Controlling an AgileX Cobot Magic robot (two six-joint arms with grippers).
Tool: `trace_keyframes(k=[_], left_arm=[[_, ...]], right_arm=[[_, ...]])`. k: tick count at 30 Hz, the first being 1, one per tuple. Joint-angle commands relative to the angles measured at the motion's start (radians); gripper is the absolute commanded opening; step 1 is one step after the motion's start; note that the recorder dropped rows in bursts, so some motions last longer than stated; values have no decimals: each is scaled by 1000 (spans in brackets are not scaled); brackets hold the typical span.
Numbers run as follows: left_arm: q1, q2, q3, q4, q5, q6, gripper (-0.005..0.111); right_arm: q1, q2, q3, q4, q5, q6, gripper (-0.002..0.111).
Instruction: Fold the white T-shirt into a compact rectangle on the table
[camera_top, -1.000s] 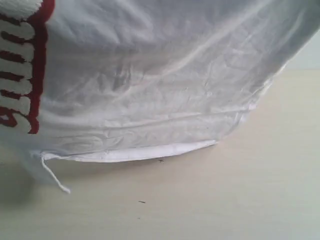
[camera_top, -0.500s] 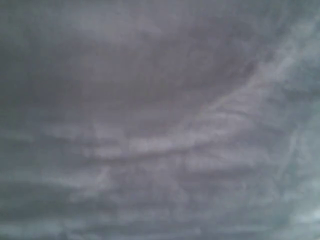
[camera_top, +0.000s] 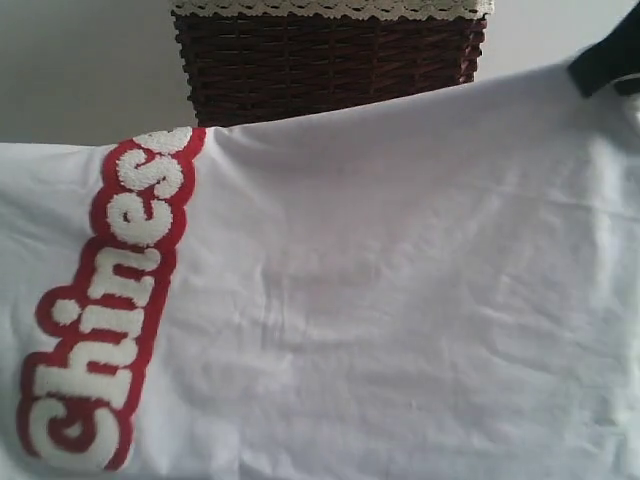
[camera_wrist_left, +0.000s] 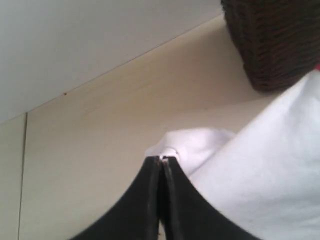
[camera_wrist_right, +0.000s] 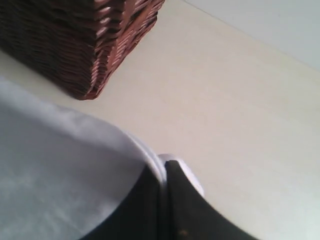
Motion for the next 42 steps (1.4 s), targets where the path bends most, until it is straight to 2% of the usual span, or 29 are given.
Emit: trace_keyframes(k=[1,2,4,6,7,9,10,11,14,17,20,23,25,26,34,42], left_arm=[[-3,153,33,321,-72,-351,0],[-3,178,36,355,-72,-402,1],[-3,224,38,406,-81,-465,11],[-3,248,38,425,-99,-495,27],[-3,258,38,430,-108,-495,43],[-3,263,38,462,-108,-529,64],[-3,263,38,493,-99,-579,71],[-3,263,38,523,-78,-622,72],[-3,246,35,550,-18,-712,64],[-5,213,45,356,-34,-663,46],[-7,205,79,18,-67,-332,26],[-7,207,118,-275,-53,5,13],[-7,214,140,-392,-41,116,3],[-7,223,150,-428,-33,148,0],[-7,381,227,-472,-53,179,0],[-7,566,229,-472,-79,192,0]], right_arm=[[1,160,10,-97,-136,167,1],[1,196,10,-107,-136,183,4],[1,253,10,-107,-126,183,14],[1,282,10,-109,-119,183,30],[1,287,10,-109,-121,190,41],[1,281,10,-111,-129,195,60],[1,273,10,-111,-126,202,64],[1,260,10,-111,-117,202,64],[1,202,16,-48,-81,185,60],[1,149,38,154,-38,41,47],[1,138,79,402,43,-189,30],[1,143,145,431,42,-255,12],[1,160,191,426,24,-255,1],[1,176,224,431,12,-257,0],[1,315,400,563,-123,-360,0],[1,452,413,652,-212,-549,0]])
